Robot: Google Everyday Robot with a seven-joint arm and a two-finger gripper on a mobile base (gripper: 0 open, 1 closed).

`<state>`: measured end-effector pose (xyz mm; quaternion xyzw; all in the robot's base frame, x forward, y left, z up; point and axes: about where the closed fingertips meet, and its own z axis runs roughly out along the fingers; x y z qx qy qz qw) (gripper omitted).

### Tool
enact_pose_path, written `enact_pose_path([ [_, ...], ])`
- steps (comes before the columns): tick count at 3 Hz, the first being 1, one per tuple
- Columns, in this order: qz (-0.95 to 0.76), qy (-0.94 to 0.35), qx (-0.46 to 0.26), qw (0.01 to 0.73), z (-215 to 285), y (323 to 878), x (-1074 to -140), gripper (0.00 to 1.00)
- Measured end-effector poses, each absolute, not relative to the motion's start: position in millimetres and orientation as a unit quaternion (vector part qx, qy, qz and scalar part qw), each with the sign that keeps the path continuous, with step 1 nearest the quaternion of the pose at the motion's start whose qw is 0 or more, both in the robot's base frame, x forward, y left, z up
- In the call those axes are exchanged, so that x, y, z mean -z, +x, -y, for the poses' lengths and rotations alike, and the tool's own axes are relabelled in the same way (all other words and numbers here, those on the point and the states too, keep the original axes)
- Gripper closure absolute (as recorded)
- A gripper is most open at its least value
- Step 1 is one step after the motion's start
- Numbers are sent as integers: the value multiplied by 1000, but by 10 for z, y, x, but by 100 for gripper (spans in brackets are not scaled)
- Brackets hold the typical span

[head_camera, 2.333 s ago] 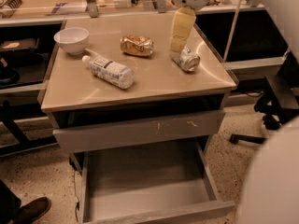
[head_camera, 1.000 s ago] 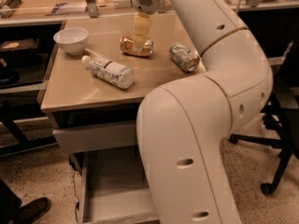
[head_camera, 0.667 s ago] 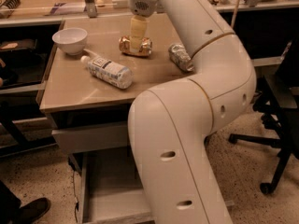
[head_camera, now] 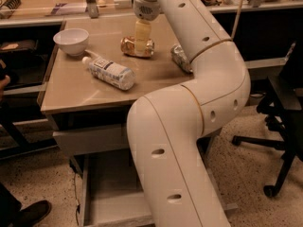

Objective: Place orange can into middle drawer

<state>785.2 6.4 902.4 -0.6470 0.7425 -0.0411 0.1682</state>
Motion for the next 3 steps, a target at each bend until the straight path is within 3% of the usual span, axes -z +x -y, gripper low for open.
enact_pose_path([
  [2, -747, -648, 58, 136, -56, 7945, -8744, 0],
  [3, -744, -647, 63, 154, -104, 8046, -8738, 0],
])
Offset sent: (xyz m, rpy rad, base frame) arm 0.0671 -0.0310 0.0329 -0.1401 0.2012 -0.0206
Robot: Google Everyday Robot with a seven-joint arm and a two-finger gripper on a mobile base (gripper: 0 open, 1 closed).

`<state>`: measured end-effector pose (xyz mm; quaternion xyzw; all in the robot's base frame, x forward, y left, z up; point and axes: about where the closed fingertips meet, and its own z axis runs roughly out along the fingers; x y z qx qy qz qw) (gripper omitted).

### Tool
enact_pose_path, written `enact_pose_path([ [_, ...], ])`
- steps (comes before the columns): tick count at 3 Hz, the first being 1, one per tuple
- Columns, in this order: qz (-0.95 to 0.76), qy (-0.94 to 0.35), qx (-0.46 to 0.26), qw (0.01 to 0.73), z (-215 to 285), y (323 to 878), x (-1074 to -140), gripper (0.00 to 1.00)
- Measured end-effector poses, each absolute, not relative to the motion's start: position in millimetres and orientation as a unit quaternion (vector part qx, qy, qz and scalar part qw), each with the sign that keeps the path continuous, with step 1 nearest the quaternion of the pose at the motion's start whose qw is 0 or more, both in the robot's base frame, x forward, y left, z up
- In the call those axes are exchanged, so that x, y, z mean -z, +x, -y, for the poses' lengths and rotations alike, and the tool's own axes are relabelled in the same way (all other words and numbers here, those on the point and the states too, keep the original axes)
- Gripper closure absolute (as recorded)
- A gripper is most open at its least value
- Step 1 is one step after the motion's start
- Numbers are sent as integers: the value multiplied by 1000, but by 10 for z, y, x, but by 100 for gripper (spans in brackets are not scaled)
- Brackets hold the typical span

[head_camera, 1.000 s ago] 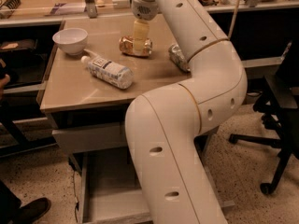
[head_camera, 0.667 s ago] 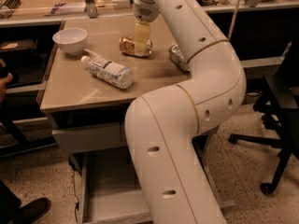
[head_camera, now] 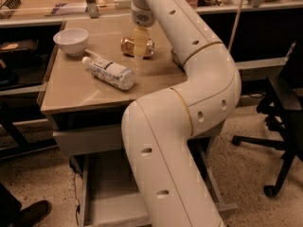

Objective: Place orange can into middle drawer

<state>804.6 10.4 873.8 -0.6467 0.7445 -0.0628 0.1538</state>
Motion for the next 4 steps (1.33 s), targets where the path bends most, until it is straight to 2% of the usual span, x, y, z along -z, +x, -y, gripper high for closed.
enact_pose_path([
  [2, -742, -646, 65, 166, -181, 8067, -8815, 0],
  [4, -741, -655, 69, 129, -249, 8099, -8472, 0],
])
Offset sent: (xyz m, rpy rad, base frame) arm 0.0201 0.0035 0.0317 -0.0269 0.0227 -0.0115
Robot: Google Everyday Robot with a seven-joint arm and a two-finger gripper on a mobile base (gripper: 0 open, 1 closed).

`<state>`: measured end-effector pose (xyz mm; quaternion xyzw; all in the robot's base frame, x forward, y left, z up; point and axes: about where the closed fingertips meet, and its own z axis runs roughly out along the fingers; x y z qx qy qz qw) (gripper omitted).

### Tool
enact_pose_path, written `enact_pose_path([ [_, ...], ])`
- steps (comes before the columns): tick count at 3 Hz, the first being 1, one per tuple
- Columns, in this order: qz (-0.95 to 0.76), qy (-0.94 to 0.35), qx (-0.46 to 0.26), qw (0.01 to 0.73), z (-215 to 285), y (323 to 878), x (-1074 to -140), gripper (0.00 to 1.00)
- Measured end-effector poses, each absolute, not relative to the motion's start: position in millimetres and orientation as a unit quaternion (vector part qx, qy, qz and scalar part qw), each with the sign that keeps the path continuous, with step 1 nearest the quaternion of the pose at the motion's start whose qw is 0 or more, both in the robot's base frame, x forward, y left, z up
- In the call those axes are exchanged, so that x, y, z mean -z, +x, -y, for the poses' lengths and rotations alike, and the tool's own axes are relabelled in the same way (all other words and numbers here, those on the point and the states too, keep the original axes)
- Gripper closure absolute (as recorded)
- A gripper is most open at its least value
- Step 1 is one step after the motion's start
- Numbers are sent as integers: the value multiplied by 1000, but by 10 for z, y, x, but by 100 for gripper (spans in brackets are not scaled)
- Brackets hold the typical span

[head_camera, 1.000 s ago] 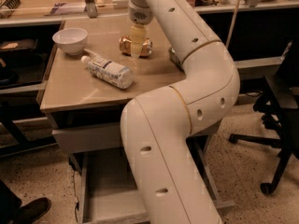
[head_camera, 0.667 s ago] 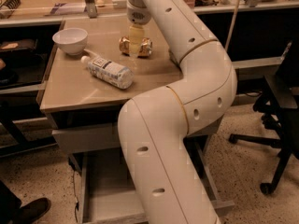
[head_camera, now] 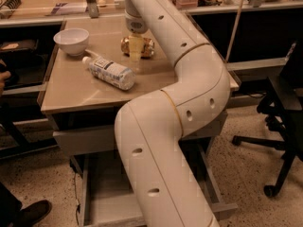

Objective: Place orange can into middle drawer

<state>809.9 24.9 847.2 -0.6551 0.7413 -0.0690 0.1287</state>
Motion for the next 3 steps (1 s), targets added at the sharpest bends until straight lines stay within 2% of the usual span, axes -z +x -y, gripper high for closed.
enact_pose_path([
  [1, -737, -663, 68, 111, -266, 8105, -8294, 0],
  [2, -731, -671, 66, 105, -279, 8120, -8195, 19],
  [3, -731, -671, 66, 105, -279, 8121, -8195, 42],
])
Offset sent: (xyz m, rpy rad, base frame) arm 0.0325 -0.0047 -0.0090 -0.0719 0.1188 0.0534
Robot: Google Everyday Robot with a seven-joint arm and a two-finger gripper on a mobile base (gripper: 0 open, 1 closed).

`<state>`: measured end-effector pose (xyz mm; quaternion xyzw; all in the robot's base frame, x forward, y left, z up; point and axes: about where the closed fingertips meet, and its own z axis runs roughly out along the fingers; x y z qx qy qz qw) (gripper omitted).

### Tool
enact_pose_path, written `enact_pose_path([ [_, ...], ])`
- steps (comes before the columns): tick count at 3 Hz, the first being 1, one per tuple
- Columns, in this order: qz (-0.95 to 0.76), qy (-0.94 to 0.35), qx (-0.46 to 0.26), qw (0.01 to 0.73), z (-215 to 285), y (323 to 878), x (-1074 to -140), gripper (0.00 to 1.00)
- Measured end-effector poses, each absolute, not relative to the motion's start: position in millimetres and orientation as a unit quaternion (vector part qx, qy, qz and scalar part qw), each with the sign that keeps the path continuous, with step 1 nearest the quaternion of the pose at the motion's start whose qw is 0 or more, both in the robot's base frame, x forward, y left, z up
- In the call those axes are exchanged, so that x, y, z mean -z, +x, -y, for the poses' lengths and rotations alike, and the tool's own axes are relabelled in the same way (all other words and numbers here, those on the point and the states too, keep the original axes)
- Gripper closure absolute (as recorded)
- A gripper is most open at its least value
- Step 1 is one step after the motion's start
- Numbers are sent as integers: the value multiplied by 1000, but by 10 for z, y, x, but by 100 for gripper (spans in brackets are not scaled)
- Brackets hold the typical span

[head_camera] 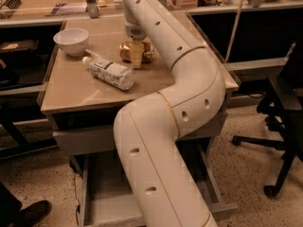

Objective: Place orange can into middle drawer

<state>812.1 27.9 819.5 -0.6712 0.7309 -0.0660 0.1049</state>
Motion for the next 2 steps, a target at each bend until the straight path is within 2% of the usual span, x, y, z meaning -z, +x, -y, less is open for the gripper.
enact_pose_path([
  [2, -731, -671, 66, 105, -279, 8121, -8196, 89],
])
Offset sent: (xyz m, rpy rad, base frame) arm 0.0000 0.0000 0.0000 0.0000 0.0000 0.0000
